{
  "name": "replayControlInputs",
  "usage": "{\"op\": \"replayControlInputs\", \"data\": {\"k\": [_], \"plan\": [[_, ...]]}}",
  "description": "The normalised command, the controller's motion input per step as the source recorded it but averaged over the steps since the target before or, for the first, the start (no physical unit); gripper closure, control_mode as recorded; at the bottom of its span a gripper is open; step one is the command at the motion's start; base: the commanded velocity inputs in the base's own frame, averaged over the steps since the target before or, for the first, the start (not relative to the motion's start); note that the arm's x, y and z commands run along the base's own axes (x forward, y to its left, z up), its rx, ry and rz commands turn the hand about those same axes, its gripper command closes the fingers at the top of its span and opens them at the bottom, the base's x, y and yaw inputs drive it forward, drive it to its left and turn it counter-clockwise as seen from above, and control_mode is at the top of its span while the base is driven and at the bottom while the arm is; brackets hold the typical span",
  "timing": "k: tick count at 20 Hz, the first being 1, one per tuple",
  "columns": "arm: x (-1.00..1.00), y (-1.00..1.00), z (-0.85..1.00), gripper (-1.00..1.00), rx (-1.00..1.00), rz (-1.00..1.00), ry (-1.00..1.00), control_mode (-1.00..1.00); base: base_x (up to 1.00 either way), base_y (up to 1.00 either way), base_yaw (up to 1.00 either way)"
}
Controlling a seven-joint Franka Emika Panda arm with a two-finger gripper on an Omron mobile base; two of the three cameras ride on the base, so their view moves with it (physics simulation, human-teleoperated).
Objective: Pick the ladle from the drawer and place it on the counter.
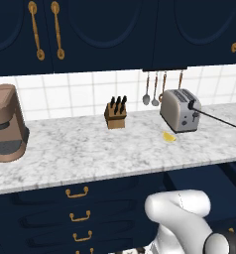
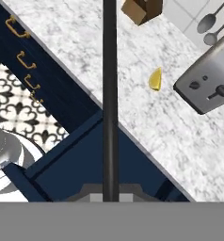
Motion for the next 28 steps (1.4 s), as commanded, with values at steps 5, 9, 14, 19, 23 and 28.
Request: {"op": "replayControlInputs", "data": {"k": [5, 9, 14, 19, 23, 28], "plan": [[0.68, 0.88, -0.37, 1.00, -0.03, 0.00, 0.00, -1.00, 0.00, 0.00, 0.00], [0.72, 0.22, -0.54, 1.00, 0.00, 0.08, 0.01, -1.00, 0.00, 0.00, 0.00], [0.77, 0.17, -0.66, 1.00, 0.00, 0.10, 0.08, -1.00, 0.00, 0.00, 0.00], [0.72, 0.19, -0.50, 1.00, 0.00, 0.06, 0.13, -1.00, 0.00, 0.00, 0.00], [0.47, 0.18, -0.34, 1.00, 0.00, 0.00, 0.15, -1.00, 0.00, 0.00, 0.00], [0.56, 0.05, -0.47, 1.00, 0.00, 0.02, 0.06, -1.00, 0.00, 0.00, 0.00]]}}
